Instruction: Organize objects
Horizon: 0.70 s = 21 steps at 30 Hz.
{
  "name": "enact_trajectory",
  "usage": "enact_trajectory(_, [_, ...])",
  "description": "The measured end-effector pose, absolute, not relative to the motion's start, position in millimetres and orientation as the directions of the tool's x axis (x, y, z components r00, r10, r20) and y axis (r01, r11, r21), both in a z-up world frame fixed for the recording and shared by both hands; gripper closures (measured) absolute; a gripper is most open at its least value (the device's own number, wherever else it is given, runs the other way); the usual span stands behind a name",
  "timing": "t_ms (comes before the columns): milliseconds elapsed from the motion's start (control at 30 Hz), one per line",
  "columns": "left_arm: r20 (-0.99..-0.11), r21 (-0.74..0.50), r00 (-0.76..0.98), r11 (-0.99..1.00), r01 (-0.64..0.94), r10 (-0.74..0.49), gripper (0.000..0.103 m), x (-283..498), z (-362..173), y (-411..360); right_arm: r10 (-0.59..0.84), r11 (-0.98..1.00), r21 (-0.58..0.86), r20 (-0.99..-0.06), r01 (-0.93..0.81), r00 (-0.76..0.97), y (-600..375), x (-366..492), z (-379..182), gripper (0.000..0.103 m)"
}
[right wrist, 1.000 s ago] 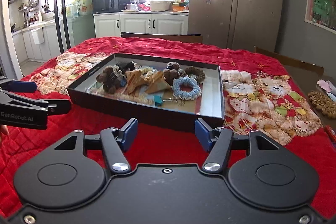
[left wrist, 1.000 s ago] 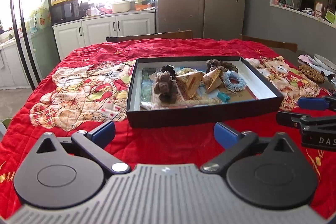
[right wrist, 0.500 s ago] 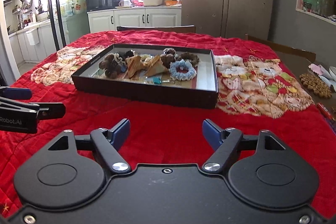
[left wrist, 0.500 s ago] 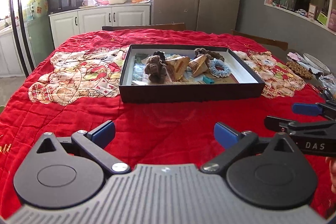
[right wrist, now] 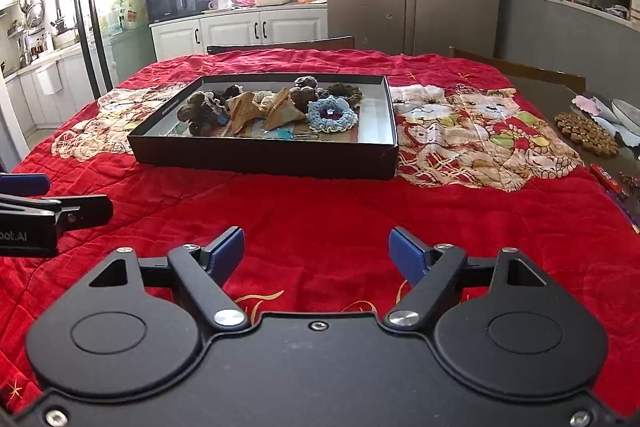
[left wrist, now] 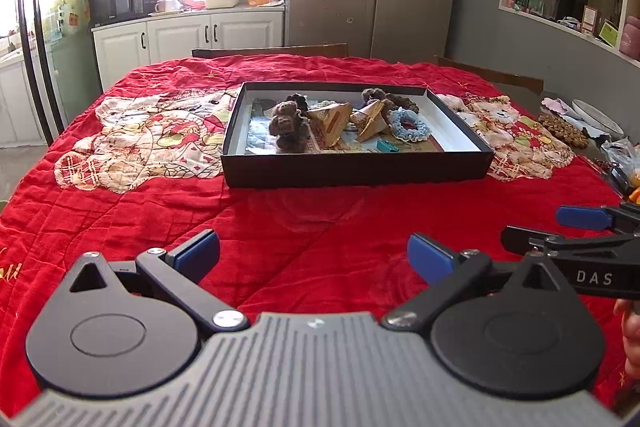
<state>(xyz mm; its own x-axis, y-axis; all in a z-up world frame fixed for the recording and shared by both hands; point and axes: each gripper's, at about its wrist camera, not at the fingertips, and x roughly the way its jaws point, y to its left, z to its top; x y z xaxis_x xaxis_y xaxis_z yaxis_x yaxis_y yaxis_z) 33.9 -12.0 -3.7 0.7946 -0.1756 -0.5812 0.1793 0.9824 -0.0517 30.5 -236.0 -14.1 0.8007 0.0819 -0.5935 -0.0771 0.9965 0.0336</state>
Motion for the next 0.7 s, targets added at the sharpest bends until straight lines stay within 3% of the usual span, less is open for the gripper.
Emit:
enact_trajectory(467, [-0.579, -0.07, 0.794, 0.982, 0.178, -0.185, 0.0, 31.5, -3.8, -8.8, 0.099, 0.994, 0.017, -0.592, -0.111, 0.799, -228.3, 26.4, -14.9, 0.024])
enact_trajectory(700, [-0.509, -0.076, 0.835, 0.978, 0.197, -0.208, 0.0, 24.3, -0.7, -9.8, 0.117, 0.991, 0.018, -0.598, -0.132, 0.793, -226.0, 25.0, -17.5, 0.024])
